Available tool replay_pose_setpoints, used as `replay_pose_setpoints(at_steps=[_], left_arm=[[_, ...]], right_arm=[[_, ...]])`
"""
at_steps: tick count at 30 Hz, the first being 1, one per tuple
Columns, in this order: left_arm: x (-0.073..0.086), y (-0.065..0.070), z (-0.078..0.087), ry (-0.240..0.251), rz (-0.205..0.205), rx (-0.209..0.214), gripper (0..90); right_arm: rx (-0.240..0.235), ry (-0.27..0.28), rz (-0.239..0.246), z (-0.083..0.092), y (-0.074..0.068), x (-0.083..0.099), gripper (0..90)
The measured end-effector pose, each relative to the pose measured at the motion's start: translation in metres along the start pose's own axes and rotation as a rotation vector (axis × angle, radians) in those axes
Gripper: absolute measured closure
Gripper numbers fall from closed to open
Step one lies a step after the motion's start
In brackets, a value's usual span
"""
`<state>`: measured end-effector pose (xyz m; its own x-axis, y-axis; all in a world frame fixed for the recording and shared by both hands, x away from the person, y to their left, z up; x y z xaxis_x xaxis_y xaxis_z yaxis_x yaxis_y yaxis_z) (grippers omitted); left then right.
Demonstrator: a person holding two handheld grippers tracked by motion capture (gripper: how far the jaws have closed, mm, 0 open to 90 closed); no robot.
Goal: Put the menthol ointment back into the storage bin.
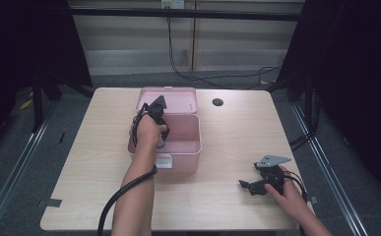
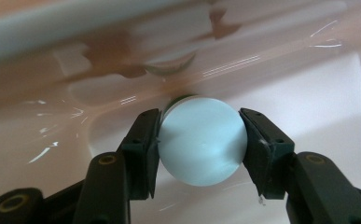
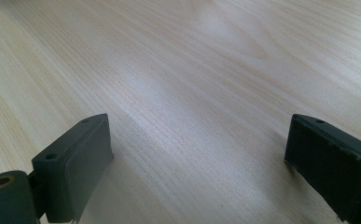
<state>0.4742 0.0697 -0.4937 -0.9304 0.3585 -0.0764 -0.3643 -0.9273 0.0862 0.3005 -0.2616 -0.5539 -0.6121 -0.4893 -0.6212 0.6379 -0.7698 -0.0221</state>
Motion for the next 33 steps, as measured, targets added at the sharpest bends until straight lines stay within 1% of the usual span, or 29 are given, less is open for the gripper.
replay_pose_setpoints(at_steps=[3, 7, 8, 10, 11, 14, 15, 17, 20, 22, 26, 27, 32, 33], left_arm=[[0.000, 0.000, 0.001, 0.005, 0.003, 0.005, 48.2], [0.001, 0.000, 0.002, -0.006, -0.004, 0.005, 47.1], [0.001, 0.000, 0.002, -0.010, 0.002, 0.007, 46.7], [0.002, 0.000, 0.002, -0.017, -0.001, 0.006, 46.7], [0.002, 0.000, 0.003, -0.023, 0.004, 0.016, 46.3], [0.003, 0.000, 0.003, -0.025, 0.005, 0.016, 45.9], [0.003, 0.000, 0.003, -0.028, 0.013, 0.019, 45.8], [0.004, -0.001, 0.005, -0.032, 0.005, 0.014, 44.9], [0.005, 0.000, 0.006, -0.040, 0.008, 0.020, 44.2], [0.005, 0.000, 0.008, -0.048, 0.004, 0.023, 43.6], [0.007, 0.001, 0.012, -0.063, 0.011, 0.025, 42.7], [0.007, 0.001, 0.014, -0.072, 0.005, 0.027, 42.5], [0.007, 0.001, 0.019, -0.064, 0.007, 0.027, 41.3], [0.008, 0.001, 0.020, -0.071, -0.002, 0.024, 40.8]], right_arm=[[0.000, 0.000, 0.000, 0.000, 0.000, 0.000, 6.8], [0.000, 0.000, 0.000, 0.000, 0.000, 0.000, 6.7], [0.000, 0.000, 0.000, 0.000, 0.000, 0.000, 6.7], [0.000, 0.000, 0.000, 0.000, 0.000, 0.000, 6.8], [0.000, 0.000, 0.000, 0.000, 0.000, 0.000, 6.7], [0.000, 0.000, 0.000, 0.000, 0.000, 0.000, 6.7], [0.000, 0.000, 0.000, 0.000, 0.000, 0.000, 6.8], [0.000, 0.000, 0.000, 0.000, 0.000, 0.000, 6.8], [0.000, 0.000, 0.000, 0.000, 0.000, 0.000, 6.7], [0.000, 0.000, 0.000, 0.000, 0.000, 0.000, 6.7], [0.000, 0.000, 0.000, 0.000, 0.000, 0.000, 6.7], [0.000, 0.000, 0.000, 0.000, 0.000, 0.000, 6.7], [0.000, 0.000, 0.000, 0.000, 0.000, 0.000, 6.8], [0.000, 0.000, -0.001, 0.000, 0.000, 0.000, 6.7]])
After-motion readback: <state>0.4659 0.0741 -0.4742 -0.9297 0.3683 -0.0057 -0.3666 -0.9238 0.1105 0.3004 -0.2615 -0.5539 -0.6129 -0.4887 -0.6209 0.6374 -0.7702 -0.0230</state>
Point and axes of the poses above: each handheld gripper's, and its own axes: z roughly backward along the jaws, x roughly out of its underside, y roughly to its right, the point moved 6 cm from there along -z, roughly forward along the jaws, and after that the axes turned 7 degrees about -y, right-handed, at the moved point
